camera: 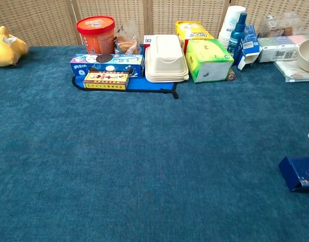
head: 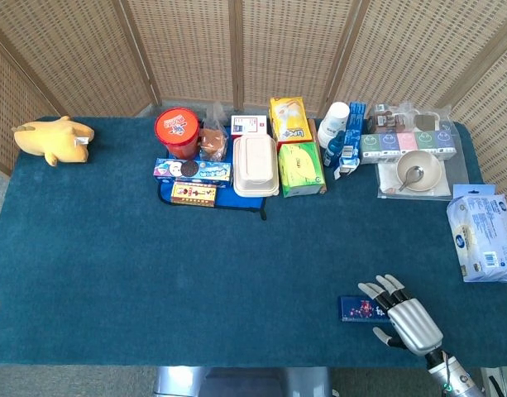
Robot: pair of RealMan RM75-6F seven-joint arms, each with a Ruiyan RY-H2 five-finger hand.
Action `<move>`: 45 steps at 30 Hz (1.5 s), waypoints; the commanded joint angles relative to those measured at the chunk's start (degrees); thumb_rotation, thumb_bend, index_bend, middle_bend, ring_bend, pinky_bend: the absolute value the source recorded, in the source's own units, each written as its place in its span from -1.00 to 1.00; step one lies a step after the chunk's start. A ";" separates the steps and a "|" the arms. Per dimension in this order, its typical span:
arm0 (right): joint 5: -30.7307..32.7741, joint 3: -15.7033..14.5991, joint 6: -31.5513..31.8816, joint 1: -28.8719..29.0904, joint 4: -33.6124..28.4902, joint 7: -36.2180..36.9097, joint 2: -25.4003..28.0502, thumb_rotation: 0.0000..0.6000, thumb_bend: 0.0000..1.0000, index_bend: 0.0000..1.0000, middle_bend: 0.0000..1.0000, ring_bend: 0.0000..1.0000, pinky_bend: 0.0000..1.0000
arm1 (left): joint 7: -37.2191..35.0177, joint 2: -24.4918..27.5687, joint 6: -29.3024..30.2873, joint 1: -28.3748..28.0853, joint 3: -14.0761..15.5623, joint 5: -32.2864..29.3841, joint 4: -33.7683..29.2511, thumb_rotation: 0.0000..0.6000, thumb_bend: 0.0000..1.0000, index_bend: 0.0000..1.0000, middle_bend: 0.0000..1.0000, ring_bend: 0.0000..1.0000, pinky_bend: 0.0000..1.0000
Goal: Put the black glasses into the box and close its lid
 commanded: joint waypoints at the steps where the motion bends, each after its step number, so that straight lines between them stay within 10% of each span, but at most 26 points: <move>1: 0.25 0.05 -0.77 0.23 0.82 0.52 -0.44 1.00 -0.40 -0.81 -0.67 -0.88 -0.82 | -0.05 0.02 0.06 0.04 -0.01 -0.01 0.03 1.00 -0.41 -0.47 -0.33 -0.56 -0.46; 7: 0.78 0.46 -2.09 0.98 2.19 2.11 -0.65 1.00 -0.40 -0.73 -0.67 -0.86 -0.82 | -0.08 0.17 0.37 0.30 0.03 -0.13 0.01 1.00 -0.41 -0.47 -0.33 -0.56 -0.46; 22: 0.44 1.07 -3.60 2.99 -0.38 2.34 0.58 1.00 -0.44 0.27 -0.17 -0.56 -0.78 | 0.14 0.53 0.69 0.40 0.03 0.19 -0.33 1.00 -0.41 -0.47 -0.33 -0.56 -0.46; 45: 0.76 6.44 -5.73 9.58 -7.47 1.85 2.73 1.00 -0.46 0.31 -0.11 -0.51 -0.78 | 0.22 0.60 0.21 0.33 -0.12 -0.48 -0.23 1.00 -0.41 -0.48 -0.33 -0.56 -0.46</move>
